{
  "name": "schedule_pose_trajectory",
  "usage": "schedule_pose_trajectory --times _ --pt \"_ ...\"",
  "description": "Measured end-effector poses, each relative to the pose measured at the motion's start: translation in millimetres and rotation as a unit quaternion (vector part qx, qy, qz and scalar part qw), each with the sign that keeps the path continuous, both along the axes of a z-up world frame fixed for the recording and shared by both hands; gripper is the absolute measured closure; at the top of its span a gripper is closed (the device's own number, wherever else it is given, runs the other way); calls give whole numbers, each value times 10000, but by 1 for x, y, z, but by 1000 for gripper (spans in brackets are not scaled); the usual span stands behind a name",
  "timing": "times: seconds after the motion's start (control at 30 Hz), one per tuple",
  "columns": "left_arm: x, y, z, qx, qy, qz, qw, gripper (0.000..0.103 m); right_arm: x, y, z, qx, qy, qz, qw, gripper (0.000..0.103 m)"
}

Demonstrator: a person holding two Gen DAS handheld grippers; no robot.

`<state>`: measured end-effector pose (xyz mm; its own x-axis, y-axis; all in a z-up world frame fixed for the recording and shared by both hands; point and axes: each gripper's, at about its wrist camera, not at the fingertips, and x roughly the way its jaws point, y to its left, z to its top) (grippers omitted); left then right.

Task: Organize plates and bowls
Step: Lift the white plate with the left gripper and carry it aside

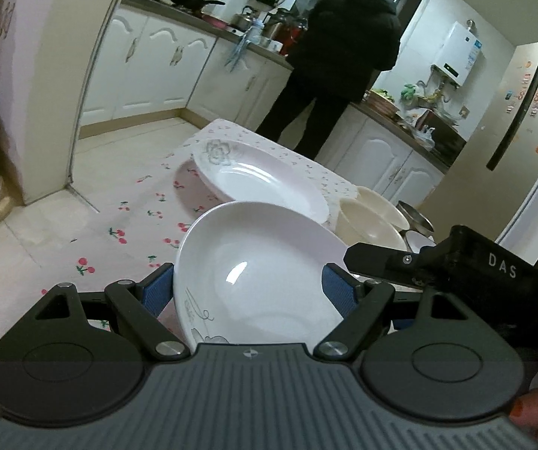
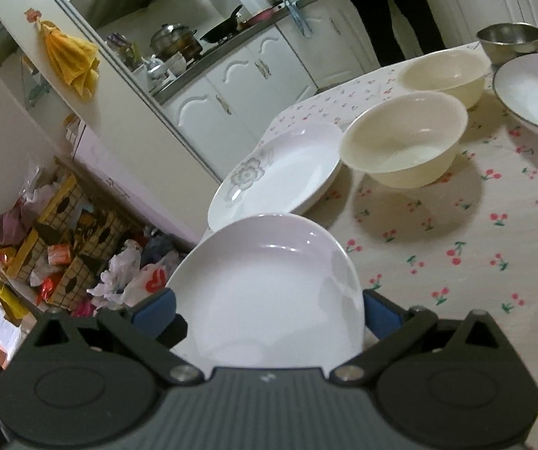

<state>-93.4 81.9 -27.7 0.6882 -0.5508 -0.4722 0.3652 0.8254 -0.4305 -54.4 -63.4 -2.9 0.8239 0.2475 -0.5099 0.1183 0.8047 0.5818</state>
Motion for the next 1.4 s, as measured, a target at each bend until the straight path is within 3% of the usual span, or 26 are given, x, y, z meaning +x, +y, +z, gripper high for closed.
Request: schedule_pose_trajectory --times 0.3,0.4,0.53,0.73,0.9,1.07,1.23,1.4 --pt "-4 4 0 -101 101 10 9999 2 3 1 -1 -102 12 78 9999 0" --pt "-8 5 5 -70 -68 112 9999 2 -1 -3 2 -89 -155 70 9998 1" --pt "-17 6 19 90 -437 240 9987 1 -17 -13 20 -737 -529 -336 9953 1" --pt "-31 -6 42 275 -889 194 9955 0 -40 -64 58 -974 -1239 -1045 9820 1" --pt "-42 -26 57 413 -1086 -29 9932 0 -49 -109 81 -1330 -1431 -1424 9703 0" --pt "-57 -56 65 659 -1331 -268 9885 0 -55 -153 84 -1110 -1586 -1636 9673 1" --pt "-64 -89 70 978 -1406 -760 9823 0 -50 -192 70 -1181 -1264 -2078 9627 1" --pt "-64 -131 70 1593 -1291 -1197 9714 0 -48 -232 48 -637 -1049 -2261 9664 1"
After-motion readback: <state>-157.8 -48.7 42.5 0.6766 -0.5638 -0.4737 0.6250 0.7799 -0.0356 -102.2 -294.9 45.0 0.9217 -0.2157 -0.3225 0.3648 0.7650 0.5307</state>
